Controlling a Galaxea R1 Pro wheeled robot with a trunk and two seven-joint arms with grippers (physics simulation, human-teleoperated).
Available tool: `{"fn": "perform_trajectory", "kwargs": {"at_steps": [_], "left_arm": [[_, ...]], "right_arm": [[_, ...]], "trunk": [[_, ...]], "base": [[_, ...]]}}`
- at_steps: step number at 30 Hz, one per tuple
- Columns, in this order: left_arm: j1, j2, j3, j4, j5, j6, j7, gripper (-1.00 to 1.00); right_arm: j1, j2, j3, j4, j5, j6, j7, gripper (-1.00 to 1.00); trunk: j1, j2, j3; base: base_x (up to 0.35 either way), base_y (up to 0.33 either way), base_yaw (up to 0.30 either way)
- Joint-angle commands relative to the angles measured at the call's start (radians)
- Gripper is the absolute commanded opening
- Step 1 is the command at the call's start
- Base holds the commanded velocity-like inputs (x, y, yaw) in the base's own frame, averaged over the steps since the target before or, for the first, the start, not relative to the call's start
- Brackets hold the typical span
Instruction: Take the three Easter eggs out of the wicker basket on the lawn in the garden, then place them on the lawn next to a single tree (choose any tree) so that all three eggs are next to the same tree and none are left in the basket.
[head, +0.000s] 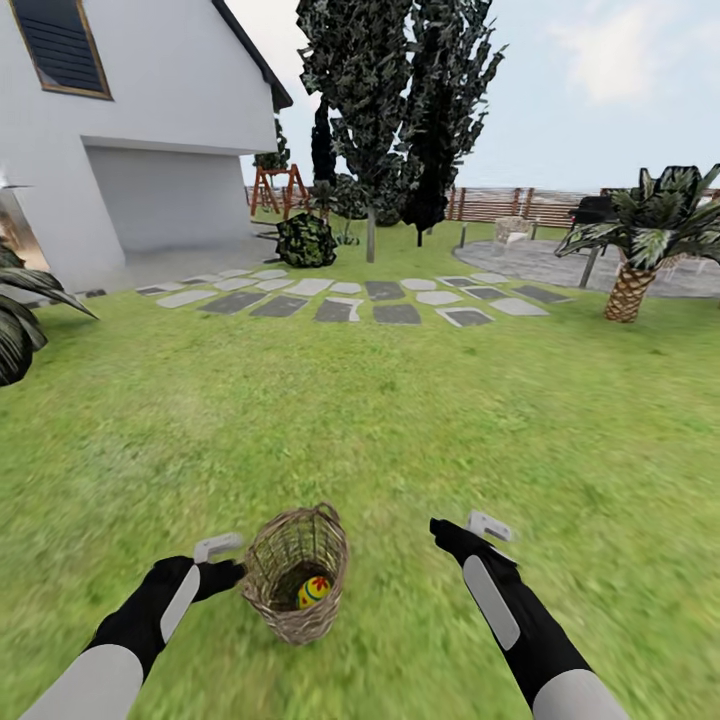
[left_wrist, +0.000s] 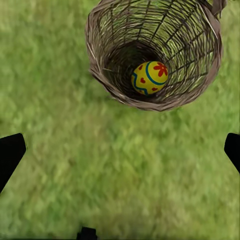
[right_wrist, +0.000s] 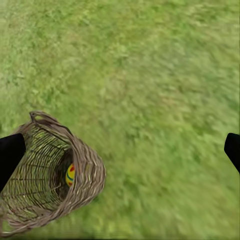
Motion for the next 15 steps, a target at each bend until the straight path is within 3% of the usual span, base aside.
{"fn": "perform_trajectory", "kwargs": {"at_steps": [1, 10, 15], "left_arm": [[-0.001, 0.0, 0.0, -0.002, 0.01, 0.006, 0.005, 1.0], [-0.001, -0.013, -0.002, -0.002, 0.006, 0.006, 0.008, 1.0], [-0.001, -0.014, -0.002, -0.002, 0.006, 0.006, 0.009, 1.0]], "right_arm": [[-0.001, -0.001, 0.002, -0.002, -0.008, 0.002, -0.008, 1.0], [-0.001, -0.003, 0.001, -0.001, -0.008, 0.002, -0.004, 1.0], [0.0, -0.003, 0.0, -0.001, -0.006, 0.001, 0.001, 1.0]], "trunk": [[0.0, -0.002, -0.002], [0.0, -0.002, -0.007], [0.0, -0.002, -0.009]], "base": [[0.0, 0.0, 0.26], [0.0, 0.0, 0.264], [0.036, -0.026, 0.091]]}}
